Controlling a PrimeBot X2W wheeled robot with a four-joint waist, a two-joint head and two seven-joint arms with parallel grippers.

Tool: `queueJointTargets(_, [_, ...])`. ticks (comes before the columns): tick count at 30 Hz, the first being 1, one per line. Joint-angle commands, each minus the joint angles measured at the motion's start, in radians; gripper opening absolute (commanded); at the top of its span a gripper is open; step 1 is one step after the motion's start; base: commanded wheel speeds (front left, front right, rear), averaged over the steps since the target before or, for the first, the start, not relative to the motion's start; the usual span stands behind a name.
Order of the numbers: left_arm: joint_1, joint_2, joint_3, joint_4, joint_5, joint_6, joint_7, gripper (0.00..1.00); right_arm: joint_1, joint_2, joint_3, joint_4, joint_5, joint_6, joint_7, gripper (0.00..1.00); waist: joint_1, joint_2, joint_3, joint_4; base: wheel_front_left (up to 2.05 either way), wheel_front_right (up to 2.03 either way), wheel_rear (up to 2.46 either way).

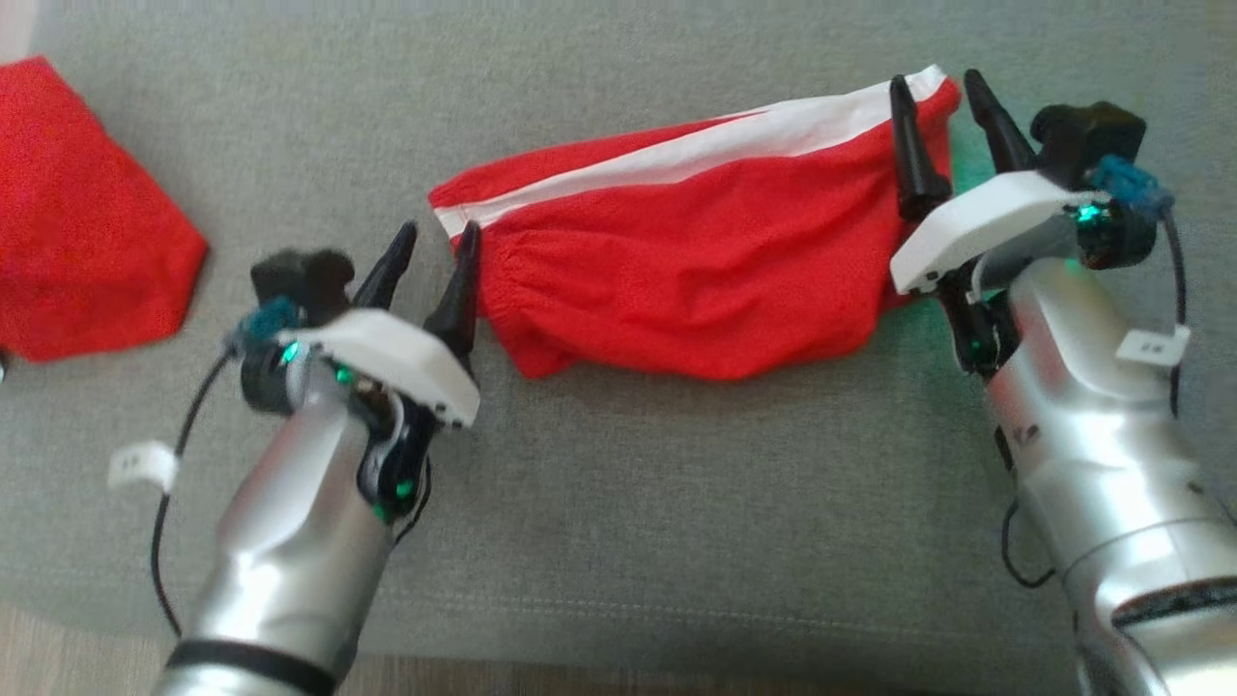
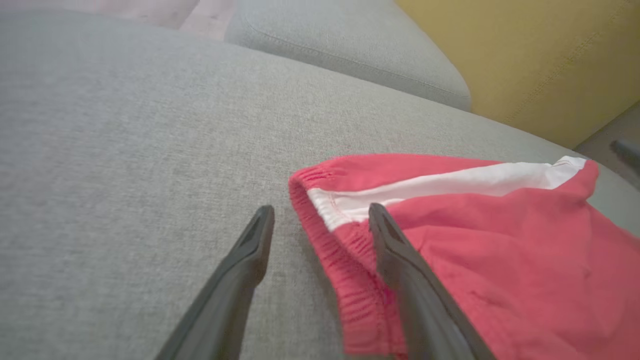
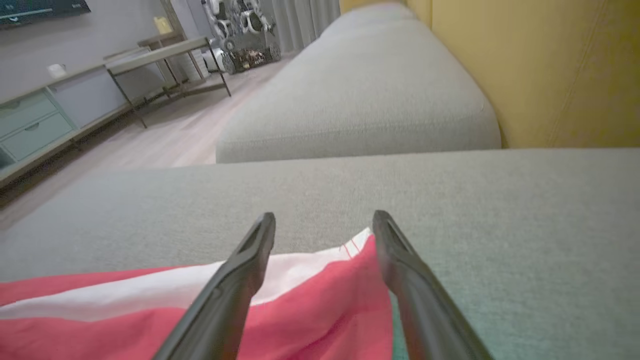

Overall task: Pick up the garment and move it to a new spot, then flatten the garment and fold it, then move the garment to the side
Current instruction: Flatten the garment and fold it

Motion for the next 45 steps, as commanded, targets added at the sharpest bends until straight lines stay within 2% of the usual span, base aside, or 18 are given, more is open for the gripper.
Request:
queueJointTargets(1, [0.03, 0.042, 0.033, -0.057, 0.029, 0.028, -0.026, 1.0, 0.033, 0.022, 0.026, -0.064, 0.002, 0.007, -0.024, 1.0, -0.0001, 0.0, -0.032, -0.023, 0.0, 0.0, 0.0])
queueJointTargets(5, [0.116, 0.061, 0.093, -0.215, 0.095, 0.095, -0.035, 1.0, 0.11, 0.011, 0.016, -0.192, -0.025, 0.007, -0.035, 1.0, -0.0001, 0.0, -0.07, -0.044, 0.0, 0.0, 0.0])
queueJointTargets(10, [0.261, 0.073, 0.181, -0.461, 0.205, 0.155, -0.036, 1.0, 0.273, 0.008, -0.049, -0.434, -0.093, 0.007, -0.036, 1.0, -0.0001, 0.0, -0.112, -0.066, 0.0, 0.0, 0.0])
queueJointTargets(16, [0.413, 0.079, 0.222, -0.584, 0.278, 0.175, -0.036, 1.0, 0.508, 0.022, -0.122, -0.65, -0.156, 0.007, -0.024, 1.0, -0.0001, 0.0, -0.159, -0.077, 0.0, 0.0, 0.0])
queueJointTargets(23, [0.517, 0.075, 0.23, -0.6, 0.307, 0.184, -0.036, 1.0, 0.693, 0.04, -0.152, -0.826, -0.187, 0.007, 0.05, 1.0, -0.0001, 0.0, -0.194, -0.083, 0.0, 0.0, 0.0])
queueJointTargets(34, [0.524, 0.067, 0.225, -0.57, 0.317, 0.184, -0.036, 1.0, 0.756, 0.045, -0.16, -0.925, -0.179, 0.007, 0.121, 1.0, -0.0001, 0.0, -0.201, -0.076, 0.0, 0.0, 0.0])
queueJointTargets(45, [0.489, 0.056, 0.21, -0.566, 0.327, 0.17, -0.036, 1.0, 0.713, 0.046, -0.17, -0.908, -0.181, 0.007, 0.145, 1.0, -0.0001, 0.0, -0.178, -0.046, 0.0, 0.0, 0.0])
